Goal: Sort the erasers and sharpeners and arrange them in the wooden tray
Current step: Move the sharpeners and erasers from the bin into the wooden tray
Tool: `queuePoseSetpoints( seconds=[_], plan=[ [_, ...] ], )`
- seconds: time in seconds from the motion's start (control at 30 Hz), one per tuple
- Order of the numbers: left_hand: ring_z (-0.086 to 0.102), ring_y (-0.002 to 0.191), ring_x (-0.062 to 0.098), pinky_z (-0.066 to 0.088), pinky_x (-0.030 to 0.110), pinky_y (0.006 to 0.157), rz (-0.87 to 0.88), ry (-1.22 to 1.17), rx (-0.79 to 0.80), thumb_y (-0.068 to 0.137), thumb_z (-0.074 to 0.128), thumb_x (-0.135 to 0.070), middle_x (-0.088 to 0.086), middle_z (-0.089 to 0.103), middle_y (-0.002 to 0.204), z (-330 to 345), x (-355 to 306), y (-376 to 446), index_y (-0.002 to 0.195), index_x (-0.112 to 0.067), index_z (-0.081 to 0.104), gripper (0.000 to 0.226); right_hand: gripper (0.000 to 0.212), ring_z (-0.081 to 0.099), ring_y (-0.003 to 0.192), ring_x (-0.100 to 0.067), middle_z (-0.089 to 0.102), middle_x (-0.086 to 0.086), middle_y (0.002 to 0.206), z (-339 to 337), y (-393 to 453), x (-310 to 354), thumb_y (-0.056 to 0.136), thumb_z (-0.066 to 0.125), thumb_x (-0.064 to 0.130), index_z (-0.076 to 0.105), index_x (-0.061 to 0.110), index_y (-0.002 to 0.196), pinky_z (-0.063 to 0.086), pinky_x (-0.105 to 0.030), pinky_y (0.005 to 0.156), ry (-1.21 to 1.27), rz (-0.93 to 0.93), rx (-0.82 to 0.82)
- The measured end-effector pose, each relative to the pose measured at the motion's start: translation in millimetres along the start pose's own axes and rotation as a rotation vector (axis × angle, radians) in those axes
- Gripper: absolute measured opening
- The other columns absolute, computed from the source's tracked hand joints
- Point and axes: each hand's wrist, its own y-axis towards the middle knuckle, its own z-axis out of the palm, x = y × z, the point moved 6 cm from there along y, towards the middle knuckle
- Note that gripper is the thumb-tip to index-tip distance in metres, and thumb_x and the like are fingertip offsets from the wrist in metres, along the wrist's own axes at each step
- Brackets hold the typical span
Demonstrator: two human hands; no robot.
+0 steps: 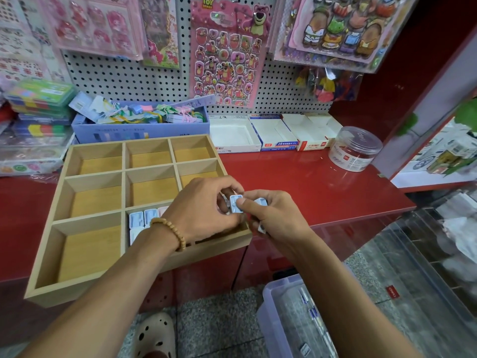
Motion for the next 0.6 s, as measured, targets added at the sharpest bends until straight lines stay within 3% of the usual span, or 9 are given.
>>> queuePoseSetpoints(
  seconds=[0.13,0.23,0.3,0.43,0.6],
  plan=[
    [0.063,0.069,0.005,0.055,0.034,0.066,-0.057,0.079,-0.024,0.067,0.081,-0.03,-0.012,0.067,0.076,-3,7,3,0.088,-0.03,0.069,0.024,0.022,0.037,0.038,-0.007,0.06,-0.013,0.06,-8,-2,4,0.098,0.062,0.02,0.068,0.008,0.081,0.029,-0.018,0.038,-0.056,0.009,-0.086],
    [0.056,0.078,0.005,0.051,0.032,0.071,-0.137,0.224,0.043,0.067,0.084,-0.035,-0.013,0.057,0.091,0,18,5,0.094,-0.031,0.067,0.032,0.029,0.036,0.041,-0.009,0.049,-0.002,0.055,-25,-2,-4,0.101,0.059,0.027,0.059,0.011,0.077,0.026,-0.019,0.036,0.018,0.1,-0.207],
    [0.055,0.076,0.006,0.052,0.034,0.072,-0.158,0.258,0.088,0.066,0.085,-0.036,-0.012,0.052,0.088,5,22,5,0.09,-0.032,0.065,0.032,0.027,0.036,0.043,-0.01,0.044,0.001,0.055,-33,-2,-13,0.102,0.057,0.028,0.059,0.009,0.083,0.025,-0.021,0.036,0.105,0.186,-0.244],
    [0.056,0.075,0.005,0.054,0.036,0.074,-0.155,0.285,0.115,0.069,0.084,-0.038,-0.011,0.056,0.085,13,21,5,0.095,-0.028,0.068,0.032,0.02,0.039,0.043,-0.01,0.047,-0.002,0.062,-33,-4,-28,0.102,0.052,0.02,0.061,0.006,0.09,0.026,-0.021,0.035,0.317,0.32,-0.241],
    [0.048,0.085,0.007,0.047,0.027,0.07,-0.12,0.403,0.11,0.075,0.079,-0.045,-0.012,0.053,0.086,22,20,7,0.101,-0.026,0.066,0.034,0.026,0.039,0.047,-0.014,0.05,-0.007,0.066,-30,-7,-30,0.093,0.038,0.01,0.061,-0.001,0.099,0.026,-0.02,0.035,0.458,0.321,-0.218]
  ],
)
